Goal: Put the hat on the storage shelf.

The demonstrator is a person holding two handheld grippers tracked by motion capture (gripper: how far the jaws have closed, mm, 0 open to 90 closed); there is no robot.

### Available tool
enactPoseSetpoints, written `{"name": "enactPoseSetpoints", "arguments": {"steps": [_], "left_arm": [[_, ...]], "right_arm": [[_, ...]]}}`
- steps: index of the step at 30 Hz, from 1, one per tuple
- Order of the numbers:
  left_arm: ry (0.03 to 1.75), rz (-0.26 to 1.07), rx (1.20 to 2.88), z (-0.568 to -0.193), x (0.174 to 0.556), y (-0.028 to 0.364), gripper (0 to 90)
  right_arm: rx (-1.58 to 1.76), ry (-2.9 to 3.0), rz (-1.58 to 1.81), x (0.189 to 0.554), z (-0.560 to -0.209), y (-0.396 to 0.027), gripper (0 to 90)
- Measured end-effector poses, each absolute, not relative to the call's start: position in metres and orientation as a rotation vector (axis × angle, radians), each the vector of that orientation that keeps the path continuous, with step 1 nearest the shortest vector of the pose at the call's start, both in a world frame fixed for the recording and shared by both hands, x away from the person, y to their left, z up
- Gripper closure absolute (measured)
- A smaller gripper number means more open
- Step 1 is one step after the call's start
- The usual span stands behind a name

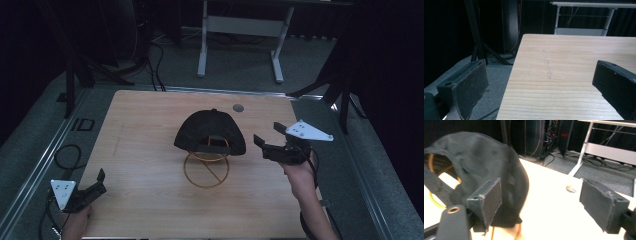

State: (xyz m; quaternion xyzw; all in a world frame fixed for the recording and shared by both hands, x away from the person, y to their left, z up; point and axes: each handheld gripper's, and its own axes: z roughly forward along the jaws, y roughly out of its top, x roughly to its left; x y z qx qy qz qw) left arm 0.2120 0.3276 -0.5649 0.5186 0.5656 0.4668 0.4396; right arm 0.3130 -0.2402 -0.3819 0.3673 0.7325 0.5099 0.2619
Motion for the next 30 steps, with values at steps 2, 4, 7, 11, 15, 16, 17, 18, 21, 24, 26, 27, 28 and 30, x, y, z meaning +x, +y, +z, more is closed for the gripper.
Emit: {"name": "enactPoseSetpoints", "arguments": {"steps": [2, 4, 7, 11, 15, 16, 17, 18, 21, 24, 26, 27, 28, 30], "left_arm": [[1.405, 1.159, 1.289, -0.565, 0.212, 0.328, 0.6], [1.406, 1.16, 1.289, -0.565, 0.212, 0.328, 0.6], [1.406, 1.161, 1.29, -0.565, 0.212, 0.328, 0.6], [1.407, 1.16, 1.29, -0.565, 0.212, 0.328, 0.6], [1.405, 1.161, 1.29, -0.565, 0.212, 0.328, 0.6], [1.406, 1.161, 1.29, -0.565, 0.212, 0.328, 0.7], [1.406, 1.161, 1.29, -0.565, 0.212, 0.328, 0.6], [1.406, 1.161, 1.29, -0.565, 0.212, 0.328, 0.6], [1.405, 1.161, 1.29, -0.565, 0.212, 0.327, 0.6], [1.406, 1.162, 1.29, -0.565, 0.212, 0.327, 0.6], [1.406, 1.162, 1.29, -0.565, 0.212, 0.327, 0.7], [1.406, 1.162, 1.29, -0.565, 0.212, 0.327, 0.7], [1.406, 1.162, 1.29, -0.565, 0.212, 0.327, 0.6], [1.406, 1.161, 1.29, -0.565, 0.212, 0.327, 0.6]], "right_arm": [[1.01, 1.978, 1.368, 0.313, -0.388, -0.247, 14.5], [1.023, 1.968, 1.335, 0.314, -0.396, -0.253, 13.7], [1.038, 1.962, 1.322, 0.314, -0.408, -0.263, 13.6], [1.052, 1.963, 1.301, 0.314, -0.423, -0.272, 13.4], [1.073, 1.943, 1.273, 0.313, -0.44, -0.282, 13.2], [1.082, 1.938, 1.266, 0.312, -0.445, -0.284, 13.2], [1.092, 1.933, 1.264, 0.312, -0.449, -0.287, 13.2], [1.098, 1.932, 1.257, 0.311, -0.454, -0.29, 13.2], [1.122, 1.914, 1.237, 0.31, -0.467, -0.298, 13.0], [1.137, 1.891, 1.218, 0.307, -0.48, -0.307, 12.9], [1.147, 1.884, 1.21, 0.306, -0.487, -0.313, 12.9], [1.155, 1.88, 1.202, 0.305, -0.49, -0.315, 12.9], [1.159, 1.875, 1.192, 0.305, -0.493, -0.318, 12.9], [1.177, 1.872, 1.183, 0.303, -0.501, -0.325, 12.8]]}}
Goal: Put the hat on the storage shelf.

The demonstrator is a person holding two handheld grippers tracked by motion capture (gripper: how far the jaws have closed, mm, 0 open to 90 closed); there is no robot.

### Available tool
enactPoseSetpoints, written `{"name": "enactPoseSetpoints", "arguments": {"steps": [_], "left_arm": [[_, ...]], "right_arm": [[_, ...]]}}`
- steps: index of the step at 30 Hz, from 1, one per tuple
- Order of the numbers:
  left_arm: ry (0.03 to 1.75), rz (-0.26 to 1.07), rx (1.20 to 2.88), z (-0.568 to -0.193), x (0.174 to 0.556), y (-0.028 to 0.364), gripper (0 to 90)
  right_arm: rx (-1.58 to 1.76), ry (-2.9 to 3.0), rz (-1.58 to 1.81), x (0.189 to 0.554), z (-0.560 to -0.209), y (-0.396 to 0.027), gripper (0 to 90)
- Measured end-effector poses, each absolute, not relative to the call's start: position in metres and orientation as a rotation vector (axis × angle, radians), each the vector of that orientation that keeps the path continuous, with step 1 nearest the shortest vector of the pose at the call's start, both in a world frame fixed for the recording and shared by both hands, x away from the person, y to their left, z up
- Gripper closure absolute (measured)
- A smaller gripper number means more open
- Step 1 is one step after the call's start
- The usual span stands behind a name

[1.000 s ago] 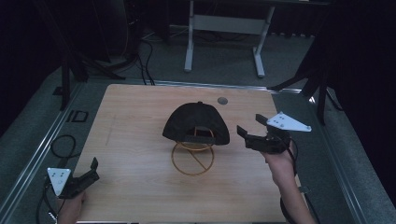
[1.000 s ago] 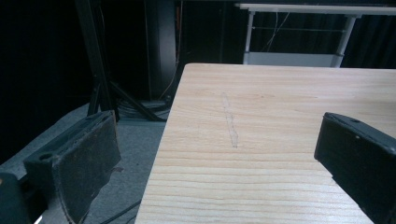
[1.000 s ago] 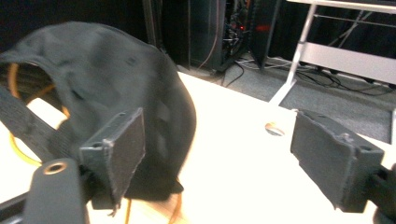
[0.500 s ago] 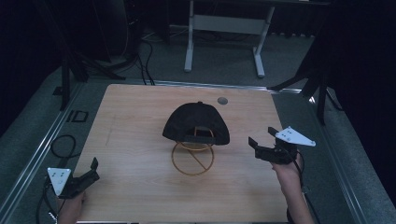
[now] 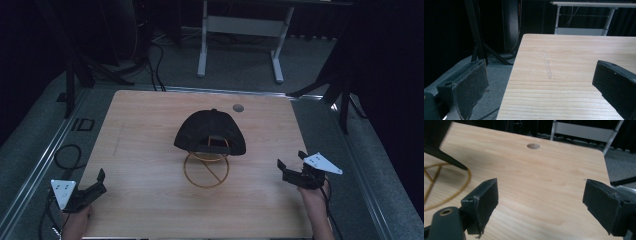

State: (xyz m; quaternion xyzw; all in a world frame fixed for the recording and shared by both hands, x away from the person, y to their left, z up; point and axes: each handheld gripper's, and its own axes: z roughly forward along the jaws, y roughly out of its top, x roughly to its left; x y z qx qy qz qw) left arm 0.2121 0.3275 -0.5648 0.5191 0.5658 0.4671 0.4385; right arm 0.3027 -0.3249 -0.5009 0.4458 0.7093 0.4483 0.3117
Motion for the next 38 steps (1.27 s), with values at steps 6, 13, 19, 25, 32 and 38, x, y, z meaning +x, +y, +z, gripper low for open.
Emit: {"name": "enactPoseSetpoints", "arguments": {"steps": [6, 13, 19, 25, 32, 38], "left_arm": [[1.406, 1.162, 1.29, -0.565, 0.212, 0.327, 0.6], [1.406, 1.163, 1.29, -0.565, 0.212, 0.327, 0.6], [1.405, 1.161, 1.289, -0.565, 0.212, 0.327, 0.6], [1.402, 1.162, 1.289, -0.565, 0.212, 0.328, 0.6], [1.399, 1.161, 1.287, -0.565, 0.211, 0.328, 0.6], [1.399, 1.157, 1.284, -0.565, 0.211, 0.328, 0.6]], "right_arm": [[1.219, 1.878, 1.124, 0.296, -0.519, -0.338, 12.9], [1.26, 1.856, 1.091, 0.289, -0.53, -0.348, 12.9], [1.296, 1.824, 1.06, 0.283, -0.539, -0.357, 13.0], [1.362, 1.789, 1.037, 0.278, -0.547, -0.367, 13.1], [1.382, 1.767, 1.011, 0.278, -0.551, -0.37, 13.3], [1.389, 1.759, 1.008, 0.278, -0.551, -0.371, 13.4]]}}
